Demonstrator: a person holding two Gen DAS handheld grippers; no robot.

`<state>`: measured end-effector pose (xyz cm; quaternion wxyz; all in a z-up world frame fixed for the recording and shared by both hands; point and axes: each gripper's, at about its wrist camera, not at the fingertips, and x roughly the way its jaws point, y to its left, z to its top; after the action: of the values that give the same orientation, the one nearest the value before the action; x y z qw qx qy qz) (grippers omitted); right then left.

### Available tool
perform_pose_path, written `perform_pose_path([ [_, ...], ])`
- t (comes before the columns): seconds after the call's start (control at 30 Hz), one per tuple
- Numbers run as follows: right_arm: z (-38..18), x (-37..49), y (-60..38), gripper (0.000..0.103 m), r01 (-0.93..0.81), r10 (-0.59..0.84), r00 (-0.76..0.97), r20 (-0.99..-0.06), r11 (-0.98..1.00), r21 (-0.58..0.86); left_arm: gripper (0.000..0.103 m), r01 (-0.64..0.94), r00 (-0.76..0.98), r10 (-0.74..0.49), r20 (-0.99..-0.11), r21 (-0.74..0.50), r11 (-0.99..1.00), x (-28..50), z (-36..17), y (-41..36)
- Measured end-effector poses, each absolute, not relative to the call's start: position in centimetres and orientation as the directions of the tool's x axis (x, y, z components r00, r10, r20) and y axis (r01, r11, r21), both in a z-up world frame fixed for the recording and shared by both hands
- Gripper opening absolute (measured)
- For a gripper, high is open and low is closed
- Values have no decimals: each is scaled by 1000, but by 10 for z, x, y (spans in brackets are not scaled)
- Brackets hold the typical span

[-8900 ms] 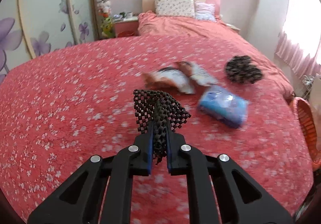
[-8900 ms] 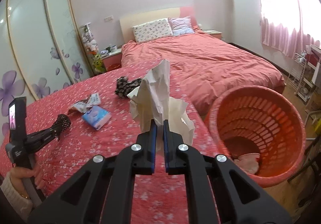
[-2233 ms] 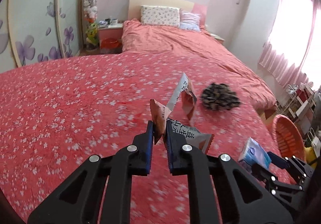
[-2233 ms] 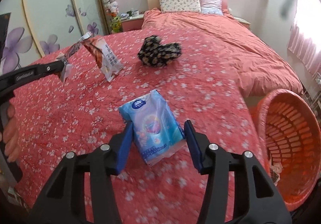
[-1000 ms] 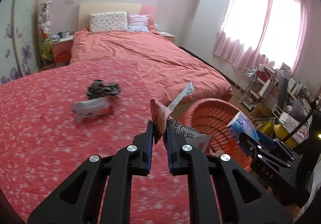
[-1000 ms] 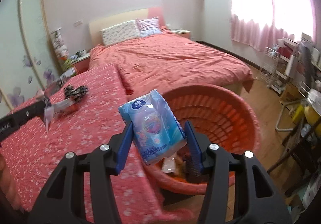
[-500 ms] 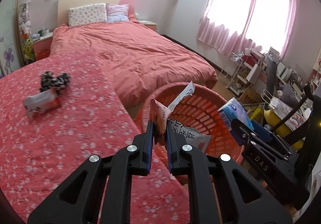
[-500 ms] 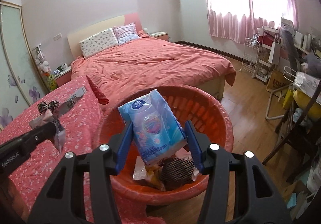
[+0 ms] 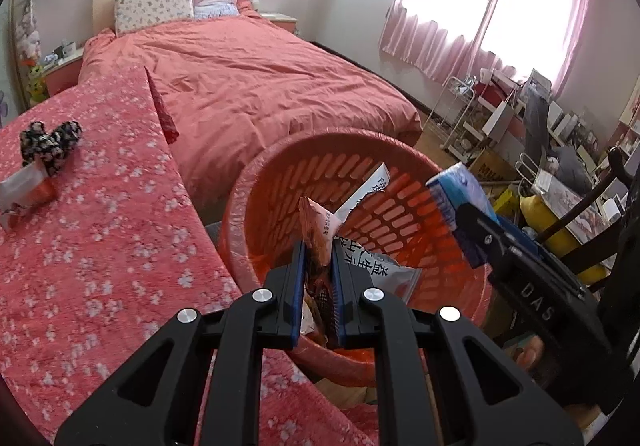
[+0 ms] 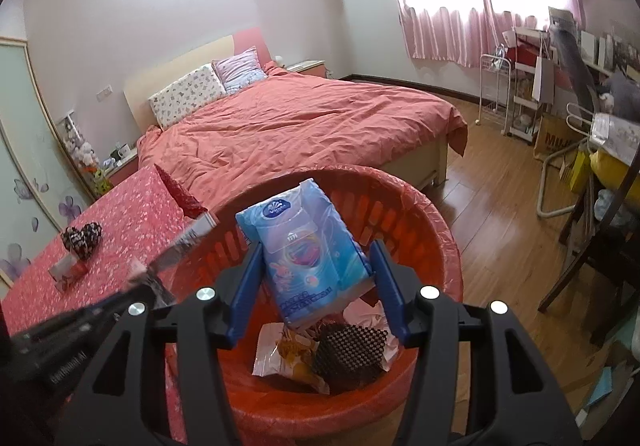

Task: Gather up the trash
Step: 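Carry the tissue pack and wrapper over the orange basket and open both tools, then move both tools back to the bed toward the black floral scrunchie and grey pouch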

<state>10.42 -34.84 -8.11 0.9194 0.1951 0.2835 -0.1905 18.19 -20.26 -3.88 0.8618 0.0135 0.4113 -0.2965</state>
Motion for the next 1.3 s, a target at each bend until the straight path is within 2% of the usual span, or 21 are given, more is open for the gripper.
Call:
perform_pose_path([
  [0.17,-86,108,-353,58,462,-225,768,-600,843,276,28,518,462,-492,-738,-227,825,187,-46,-204],
  [0.3,-89,110,-357,59,458,-199,772,-604,832,312,31,514,449,-485,-751,-227,827,189,-49,-204],
  [0.43,-90,109,-359,64,464,-205,770,-605,830,310,39,512,434,-488,-757,-238,825,190,-52,-200],
  [0.73,-86,104,-352,64,465,-220,763,-608,840,279,41,474,481,-437,-760,-194,859,191,-47,-174],
  [0.87,-84,105,-341,64,453,-212,763,-610,850,270,45,439,516,-399,-758,-166,883,195,-43,-151],
  [1.1,-73,111,-313,64,403,-185,774,-606,882,245,47,335,585,-311,-749,-126,934,206,-33,-92],
  [1.3,-66,118,-287,64,357,-152,779,-608,905,232,55,220,658,-202,-726,-72,973,219,-23,-40],
])
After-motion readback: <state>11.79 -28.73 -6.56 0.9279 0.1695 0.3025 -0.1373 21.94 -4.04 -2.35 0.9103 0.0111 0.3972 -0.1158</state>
